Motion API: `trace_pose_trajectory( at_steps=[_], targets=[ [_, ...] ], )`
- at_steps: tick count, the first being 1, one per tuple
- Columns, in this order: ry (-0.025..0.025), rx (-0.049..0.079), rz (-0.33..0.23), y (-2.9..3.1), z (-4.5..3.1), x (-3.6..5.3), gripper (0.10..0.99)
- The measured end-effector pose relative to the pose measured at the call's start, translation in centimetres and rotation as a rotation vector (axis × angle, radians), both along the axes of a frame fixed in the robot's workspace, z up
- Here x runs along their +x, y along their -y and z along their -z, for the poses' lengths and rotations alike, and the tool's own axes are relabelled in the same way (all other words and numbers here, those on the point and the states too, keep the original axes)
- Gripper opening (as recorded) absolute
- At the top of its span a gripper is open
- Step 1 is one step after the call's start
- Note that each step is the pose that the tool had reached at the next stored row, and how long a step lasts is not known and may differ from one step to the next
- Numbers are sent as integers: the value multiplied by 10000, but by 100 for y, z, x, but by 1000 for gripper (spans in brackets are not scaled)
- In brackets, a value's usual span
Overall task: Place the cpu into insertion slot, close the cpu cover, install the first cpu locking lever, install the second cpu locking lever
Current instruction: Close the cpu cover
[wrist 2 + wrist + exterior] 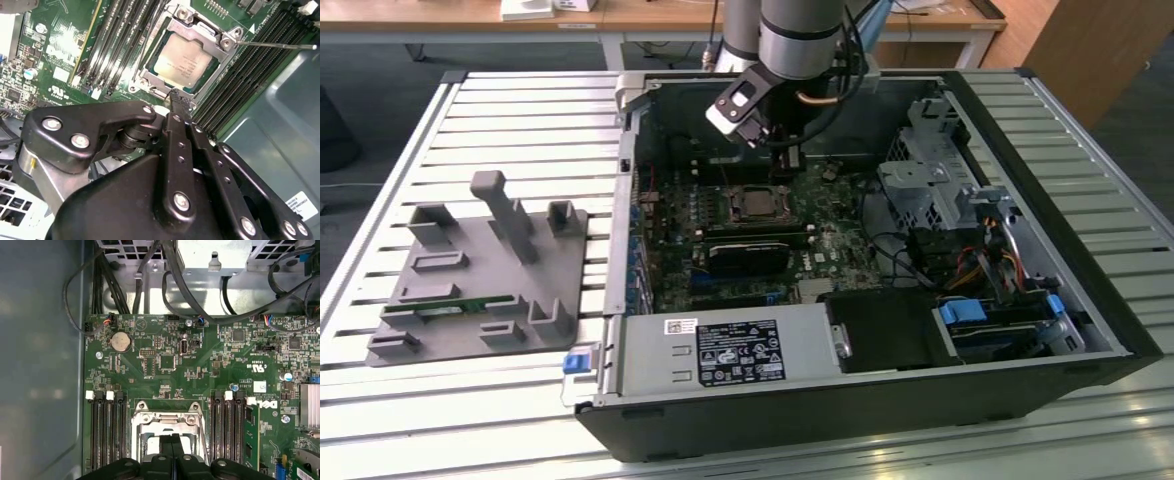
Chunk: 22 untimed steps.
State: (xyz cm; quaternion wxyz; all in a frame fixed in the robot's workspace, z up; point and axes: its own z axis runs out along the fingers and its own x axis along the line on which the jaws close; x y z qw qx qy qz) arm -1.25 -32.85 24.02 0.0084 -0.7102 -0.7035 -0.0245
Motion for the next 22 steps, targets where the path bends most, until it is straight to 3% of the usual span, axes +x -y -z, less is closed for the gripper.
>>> trace_pose_trajectory(
  at_steps=[5, 12, 17, 22],
  targets=[
    [0, -1, -436, 2, 29, -5, 106],
    [-1, -1, -447, 26, 44, -33, 106],
    [0, 0, -446, 26, 54, -118, 106],
    [-12, 0, -447, 26, 102, -141, 106]
  ],
)
